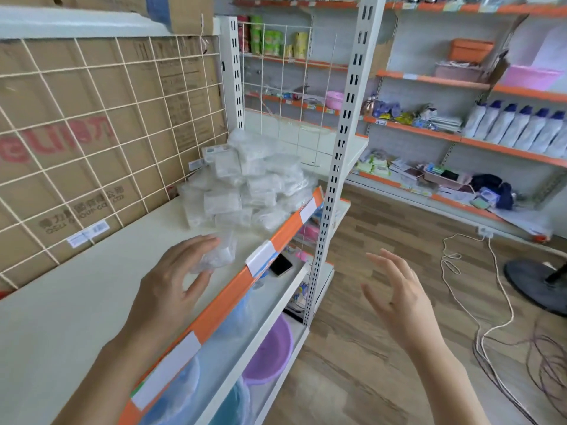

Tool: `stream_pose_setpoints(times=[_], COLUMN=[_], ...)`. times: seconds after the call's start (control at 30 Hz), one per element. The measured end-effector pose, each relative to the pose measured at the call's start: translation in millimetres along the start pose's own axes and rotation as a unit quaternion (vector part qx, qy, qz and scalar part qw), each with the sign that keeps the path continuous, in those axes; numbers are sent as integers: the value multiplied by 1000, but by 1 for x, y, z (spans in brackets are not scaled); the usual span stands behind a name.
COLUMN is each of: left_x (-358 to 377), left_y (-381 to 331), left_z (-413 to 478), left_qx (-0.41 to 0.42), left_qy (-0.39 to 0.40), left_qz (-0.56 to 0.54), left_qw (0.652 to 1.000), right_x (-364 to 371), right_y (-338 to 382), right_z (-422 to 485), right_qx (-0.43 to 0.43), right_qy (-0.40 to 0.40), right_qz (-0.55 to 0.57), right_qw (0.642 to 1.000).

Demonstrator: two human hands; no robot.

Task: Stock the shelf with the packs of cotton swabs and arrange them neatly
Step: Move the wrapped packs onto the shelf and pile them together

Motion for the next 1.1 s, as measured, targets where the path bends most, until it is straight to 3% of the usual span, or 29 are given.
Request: stream_pose_setpoints(times=[0.37,0.67,0.87,1.0,1.1], left_x=[53,92,134,164,169], left_y=[39,36,49,60,59], left_z=[112,246,320,339,342], left_qx=[-36,-101,-112,-136,-152], left_qy=[-28,-158,-139,-23,13], left_qz=[28,18,75,96,118], left_qw=[999,982,981,986,981], right_x=[74,147,187,203,206], right_y=[-45,-51,-38,-39,-43], right_z=[160,309,362,367,370], right_qx=[-78,-196,-192,-196,-197], right_qy=[56,95,151,217,225], right_qz=[60,114,142,143,140], right_qw=[994,969,959,945,944])
Point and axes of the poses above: each hand's wrist, its own z-axis towards the middle knuckle, its own x-axis out of the palm, y = z × x, the point moved 4 cm from there along z, towards the middle knuckle, and after that the axes turned 11 degrees about -x, right-handed, at the moved point
